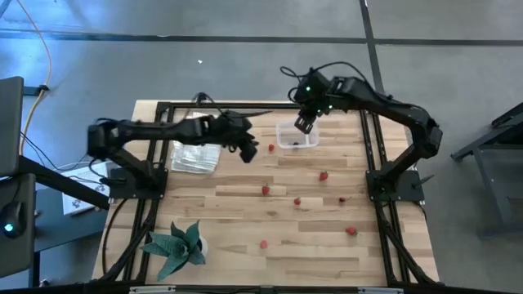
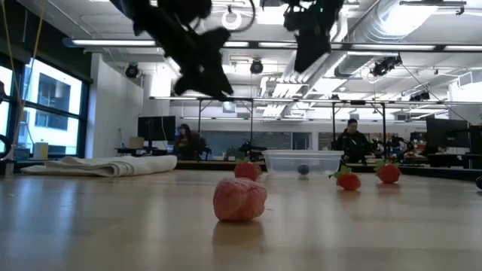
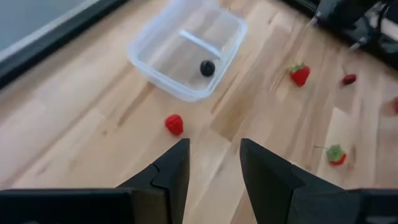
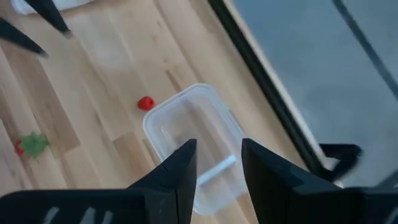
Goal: Pick and placing Produce into tupperware
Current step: Put the red raspberry into the transparent container
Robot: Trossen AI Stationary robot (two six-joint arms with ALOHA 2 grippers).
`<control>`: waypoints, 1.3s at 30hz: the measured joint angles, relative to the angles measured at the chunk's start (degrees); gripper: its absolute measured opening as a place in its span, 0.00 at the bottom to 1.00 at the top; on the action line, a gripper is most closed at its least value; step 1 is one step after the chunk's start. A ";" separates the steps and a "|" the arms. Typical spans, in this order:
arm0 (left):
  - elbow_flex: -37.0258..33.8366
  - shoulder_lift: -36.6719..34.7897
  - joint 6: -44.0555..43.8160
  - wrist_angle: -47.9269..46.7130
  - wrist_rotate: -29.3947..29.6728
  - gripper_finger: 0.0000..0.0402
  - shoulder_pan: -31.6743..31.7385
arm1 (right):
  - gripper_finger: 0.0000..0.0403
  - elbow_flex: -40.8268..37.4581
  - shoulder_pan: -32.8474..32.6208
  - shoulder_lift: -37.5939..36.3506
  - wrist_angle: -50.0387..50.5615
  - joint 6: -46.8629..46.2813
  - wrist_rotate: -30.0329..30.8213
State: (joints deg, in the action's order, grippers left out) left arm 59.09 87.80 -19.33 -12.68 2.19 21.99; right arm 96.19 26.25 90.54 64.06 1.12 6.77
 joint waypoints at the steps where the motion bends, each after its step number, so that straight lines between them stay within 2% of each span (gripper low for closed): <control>1: 0.02 1.69 0.02 1.24 -0.01 0.33 -0.34 | 0.30 2.07 -0.16 0.00 2.00 -0.36 0.51; 7: 0.02 10.15 3.84 5.90 -0.07 0.33 -3.27 | 0.29 13.01 -1.22 0.00 10.06 -1.37 3.16; 14: 3.17 16.15 9.54 7.54 5.28 0.33 -4.40 | 0.29 21.10 -1.59 0.00 14.05 -2.66 4.02; 23: 9.63 22.36 13.27 6.76 6.37 0.33 -4.38 | 0.29 22.39 -1.56 0.00 18.11 -2.66 4.11; 35: 9.77 25.82 13.10 7.40 7.92 0.33 -1.43 | 0.29 22.39 -1.56 0.00 19.74 -1.13 4.08; 39: 9.77 25.78 13.09 7.41 5.42 0.33 0.17 | 0.29 22.39 -1.56 0.00 19.75 -0.48 4.07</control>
State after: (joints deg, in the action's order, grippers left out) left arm 68.86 113.58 -6.24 -5.27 7.61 22.16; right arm 118.58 24.69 90.54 83.81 0.64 10.83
